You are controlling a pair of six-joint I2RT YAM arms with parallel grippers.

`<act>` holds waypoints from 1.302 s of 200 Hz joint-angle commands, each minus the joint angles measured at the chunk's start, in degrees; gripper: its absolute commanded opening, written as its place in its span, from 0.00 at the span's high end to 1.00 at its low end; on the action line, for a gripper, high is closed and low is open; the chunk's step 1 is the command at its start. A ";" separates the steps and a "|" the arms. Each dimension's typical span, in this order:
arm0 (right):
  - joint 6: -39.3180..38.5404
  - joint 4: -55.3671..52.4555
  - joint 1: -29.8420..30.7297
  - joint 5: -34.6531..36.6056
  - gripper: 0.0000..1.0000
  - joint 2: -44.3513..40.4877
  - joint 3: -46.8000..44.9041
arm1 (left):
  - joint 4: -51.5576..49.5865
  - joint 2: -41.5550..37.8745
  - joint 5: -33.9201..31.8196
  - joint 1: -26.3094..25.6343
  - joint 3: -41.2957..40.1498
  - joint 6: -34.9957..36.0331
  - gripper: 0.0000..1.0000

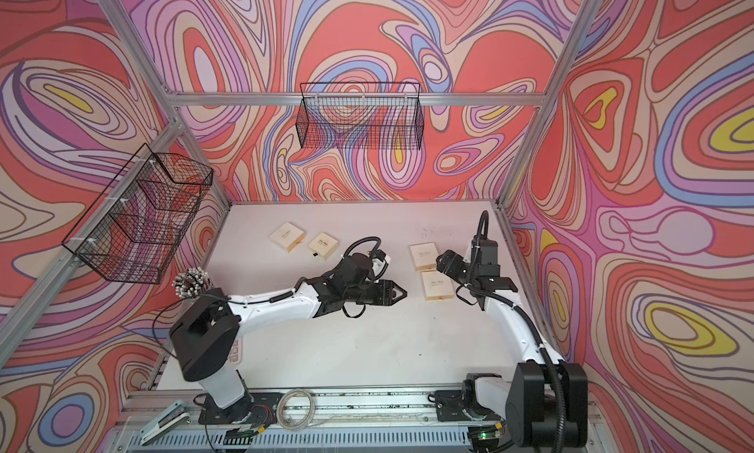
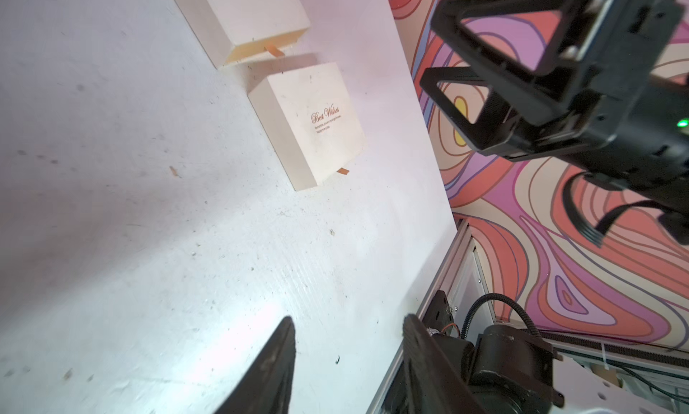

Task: Take out the earrings from the drawer-style jewelry box
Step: Move the jewelry box to the center of the board.

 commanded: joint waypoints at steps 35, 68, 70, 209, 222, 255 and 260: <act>3.41 2.16 14.90 4.61 0.05 0.41 4.44 | -18.74 -12.71 -12.38 6.78 -2.75 8.76 0.17; 4.97 5.00 24.49 7.94 0.02 2.79 5.64 | -23.36 -12.69 -16.78 13.64 0.04 12.72 0.00; 5.04 5.12 24.83 8.14 0.02 2.91 5.62 | -23.40 -12.45 -16.75 14.11 0.38 13.11 0.00; 9.72 14.47 28.57 2.78 0.02 1.77 -8.30 | -35.91 24.03 -16.43 33.62 35.98 43.43 0.00; 9.97 14.81 28.60 2.36 0.02 2.23 -8.83 | -36.25 25.34 -15.73 33.67 37.38 46.78 0.00; 10.22 15.48 28.67 1.19 0.02 2.86 -10.28 | -40.09 29.31 -15.70 33.72 41.39 51.42 0.00; 10.24 15.49 28.72 1.13 0.02 2.81 -10.54 | -40.95 29.90 -15.33 33.71 42.14 51.85 0.00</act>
